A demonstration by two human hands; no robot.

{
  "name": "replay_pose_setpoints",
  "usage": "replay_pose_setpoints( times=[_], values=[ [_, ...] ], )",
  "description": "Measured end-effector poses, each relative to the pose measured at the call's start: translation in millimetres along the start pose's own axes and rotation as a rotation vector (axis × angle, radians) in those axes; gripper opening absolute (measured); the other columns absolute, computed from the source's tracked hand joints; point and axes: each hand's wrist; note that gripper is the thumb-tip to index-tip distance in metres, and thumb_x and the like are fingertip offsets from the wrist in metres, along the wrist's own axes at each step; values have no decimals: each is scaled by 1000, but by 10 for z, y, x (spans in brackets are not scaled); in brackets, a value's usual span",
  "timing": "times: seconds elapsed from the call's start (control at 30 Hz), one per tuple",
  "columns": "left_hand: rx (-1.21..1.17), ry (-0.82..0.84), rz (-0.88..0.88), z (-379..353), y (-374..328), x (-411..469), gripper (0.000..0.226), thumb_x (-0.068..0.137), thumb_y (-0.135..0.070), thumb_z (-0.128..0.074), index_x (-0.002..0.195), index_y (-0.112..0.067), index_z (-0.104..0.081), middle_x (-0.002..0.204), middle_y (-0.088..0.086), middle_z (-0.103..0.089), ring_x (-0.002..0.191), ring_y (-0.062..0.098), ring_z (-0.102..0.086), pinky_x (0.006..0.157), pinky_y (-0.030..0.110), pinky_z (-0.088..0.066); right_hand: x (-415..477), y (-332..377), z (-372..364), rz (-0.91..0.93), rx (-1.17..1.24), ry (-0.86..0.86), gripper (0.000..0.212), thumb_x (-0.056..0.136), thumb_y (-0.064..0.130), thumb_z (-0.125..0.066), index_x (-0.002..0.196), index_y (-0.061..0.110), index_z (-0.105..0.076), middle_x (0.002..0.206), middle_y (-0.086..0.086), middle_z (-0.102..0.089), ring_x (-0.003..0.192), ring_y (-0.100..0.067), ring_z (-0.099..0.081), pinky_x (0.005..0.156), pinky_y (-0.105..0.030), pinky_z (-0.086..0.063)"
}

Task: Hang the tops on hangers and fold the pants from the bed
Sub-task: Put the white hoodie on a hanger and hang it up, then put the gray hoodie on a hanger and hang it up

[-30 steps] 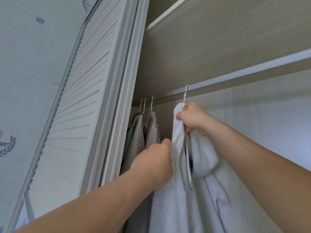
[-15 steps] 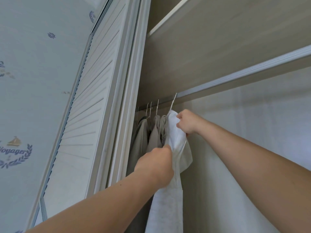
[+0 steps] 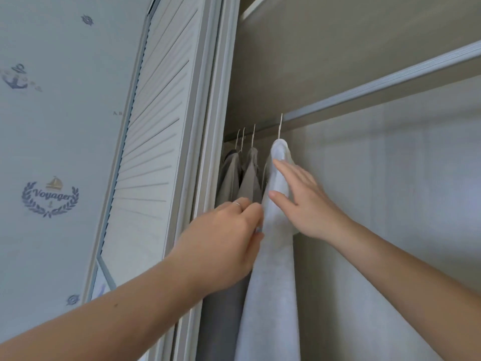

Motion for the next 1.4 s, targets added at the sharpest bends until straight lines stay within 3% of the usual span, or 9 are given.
replay_pose_setpoints(
  times=[0.17,0.3,0.47,0.57,0.67,0.73,1.1,1.3,1.4],
  values=[
    [208,-25,78,446,126,-824,33,94,-46,-38,104,-24,-61,108,-5,-60,95,22,-58,78,40,-50,-498,612,-175,123,-118,61,66,93,71,-15,152,53,10,161,26,20,148,-5,26,119,-42,12],
    [312,50,212,851,295,-1566,44,94,-51,-39,116,-22,-64,128,-1,-62,120,30,-55,92,46,-48,-819,1335,-336,207,-49,143,71,88,78,-5,149,54,19,160,25,27,146,-7,33,118,-47,18],
    [353,169,462,1566,341,-2698,63,94,-64,-32,139,-25,-54,155,1,-42,146,32,-32,111,49,-28,-1342,2489,-589,324,87,291,75,83,82,2,148,52,25,156,25,36,144,-9,37,118,-50,18],
    [396,266,620,2110,252,-3501,75,94,-72,-23,154,-29,-35,166,-1,-19,155,27,-7,121,51,-16,-1752,3309,-722,412,219,392,75,84,82,0,148,51,26,155,25,37,144,-10,37,119,-52,18],
    [450,346,790,2677,89,-4375,80,91,-79,-6,159,-38,-9,167,-9,8,152,18,20,124,50,2,-2205,4152,-815,502,343,480,75,85,80,-4,148,51,25,155,26,36,145,-9,36,119,-52,18],
    [509,385,907,3054,-82,-4941,81,88,-82,0,158,-41,1,166,-11,16,149,16,28,123,48,8,-2502,4703,-851,563,426,537,74,85,80,-2,147,53,27,155,26,36,144,-8,37,119,-52,17],
    [706,503,1668,4650,-1763,-7587,85,79,-86,6,154,-47,16,164,-14,24,140,9,41,121,44,15,-4428,7433,-728,1020,766,913,77,80,83,0,147,54,25,156,29,31,146,-6,33,121,-49,16],
    [735,434,2047,5147,-2633,-8592,74,92,-76,-19,156,-46,5,166,-14,15,150,14,25,121,44,9,-5366,8512,-577,1236,902,1128,73,77,89,1,141,64,26,155,35,28,145,-2,32,120,-47,17],
    [759,396,2184,5418,-2861,-8970,77,89,-78,-15,157,-45,2,167,-13,11,152,14,19,122,45,6,-5706,9006,-551,1329,893,1215,71,74,90,2,136,67,28,153,36,29,145,-3,30,120,-48,15]
  ],
)
Point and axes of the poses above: each hand's wrist, its own x-axis towards the middle knuckle, its own z-axis out of the back of the hand, y = z × x
